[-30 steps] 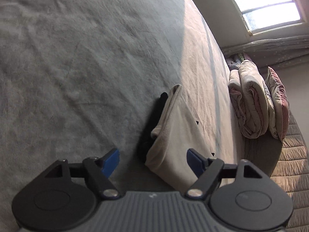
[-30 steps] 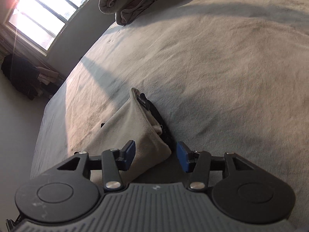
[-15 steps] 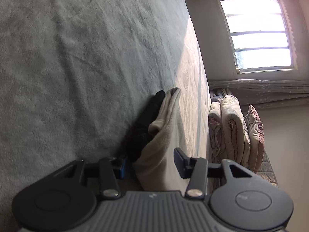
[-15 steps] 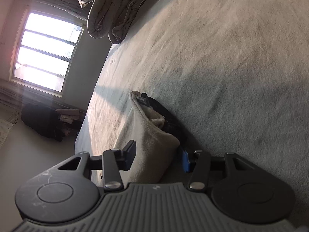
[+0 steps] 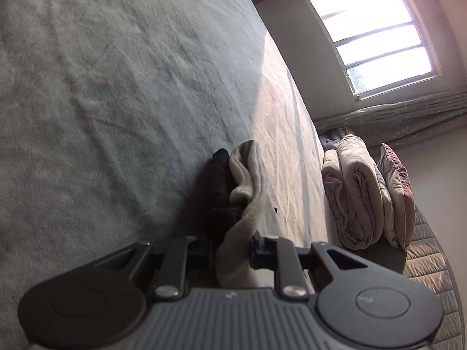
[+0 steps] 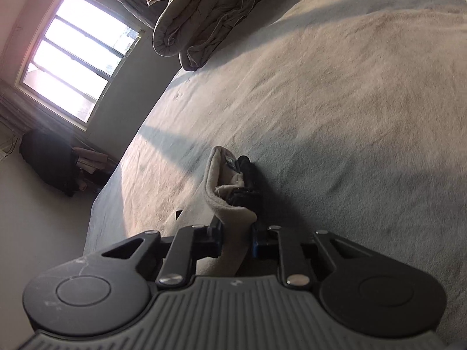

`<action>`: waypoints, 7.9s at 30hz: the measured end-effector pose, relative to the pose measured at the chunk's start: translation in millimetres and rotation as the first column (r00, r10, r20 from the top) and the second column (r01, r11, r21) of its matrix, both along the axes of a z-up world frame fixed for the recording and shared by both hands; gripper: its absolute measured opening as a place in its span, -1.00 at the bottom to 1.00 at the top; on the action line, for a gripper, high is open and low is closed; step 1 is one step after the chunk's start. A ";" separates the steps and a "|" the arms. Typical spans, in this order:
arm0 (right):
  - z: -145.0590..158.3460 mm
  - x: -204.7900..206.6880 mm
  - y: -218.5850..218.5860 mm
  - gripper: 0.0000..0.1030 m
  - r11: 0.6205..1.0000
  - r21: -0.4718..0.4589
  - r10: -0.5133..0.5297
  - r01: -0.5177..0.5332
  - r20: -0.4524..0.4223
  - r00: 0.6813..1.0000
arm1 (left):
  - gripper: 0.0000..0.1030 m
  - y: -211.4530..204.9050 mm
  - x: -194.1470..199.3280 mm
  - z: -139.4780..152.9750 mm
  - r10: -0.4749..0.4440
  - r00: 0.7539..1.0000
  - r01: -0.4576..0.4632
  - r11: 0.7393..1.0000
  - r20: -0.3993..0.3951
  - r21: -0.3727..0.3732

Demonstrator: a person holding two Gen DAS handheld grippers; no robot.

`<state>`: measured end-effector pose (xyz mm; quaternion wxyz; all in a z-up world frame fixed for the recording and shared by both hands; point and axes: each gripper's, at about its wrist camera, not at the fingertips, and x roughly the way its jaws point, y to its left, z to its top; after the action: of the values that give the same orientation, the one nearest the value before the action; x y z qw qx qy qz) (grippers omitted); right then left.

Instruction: Fold clothes

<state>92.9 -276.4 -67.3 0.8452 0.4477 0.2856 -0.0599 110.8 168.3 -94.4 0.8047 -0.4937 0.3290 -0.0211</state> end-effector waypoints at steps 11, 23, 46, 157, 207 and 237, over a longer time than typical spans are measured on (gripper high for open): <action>10.3 -54.4 2.4 -0.60 0.999 0.005 0.052 -0.052 -0.127 0.990 | -0.60 16.5 -61.2 21.4 -0.090 0.992 0.095 0.994 -0.084 0.049; -14.5 -86.6 8.2 -0.24 0.995 -0.061 0.069 -0.079 -0.145 0.987 | -0.26 25.3 -94.5 -12.0 -0.162 0.985 0.168 0.980 -0.060 0.108; 0.9 -94.0 173.1 -0.53 0.517 -0.748 0.566 -0.416 -0.065 0.822 | -0.14 -76.7 -93.2 6.9 -0.583 0.806 0.373 0.633 0.101 0.679; -15.0 -25.9 7.7 0.19 0.822 0.473 0.339 -0.316 0.039 0.940 | -0.12 -92.7 -34.2 21.4 -0.575 0.788 0.584 0.812 0.219 0.029; 42.5 -52.2 31.8 -0.27 0.816 -0.449 0.445 -0.364 0.087 0.891 | -0.72 -169.5 -50.9 28.0 -0.712 0.675 0.558 0.664 0.193 0.499; 9.0 -59.1 42.9 -0.47 0.601 -0.710 0.562 -0.368 0.048 0.826 | -0.90 -165.7 -21.9 45.4 -0.727 0.671 0.450 0.553 0.143 0.701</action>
<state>33.7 -233.5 -58.3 0.9635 0.0235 0.2349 0.1263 88.9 2.5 -49.0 0.9108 -0.0438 0.2859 -0.2945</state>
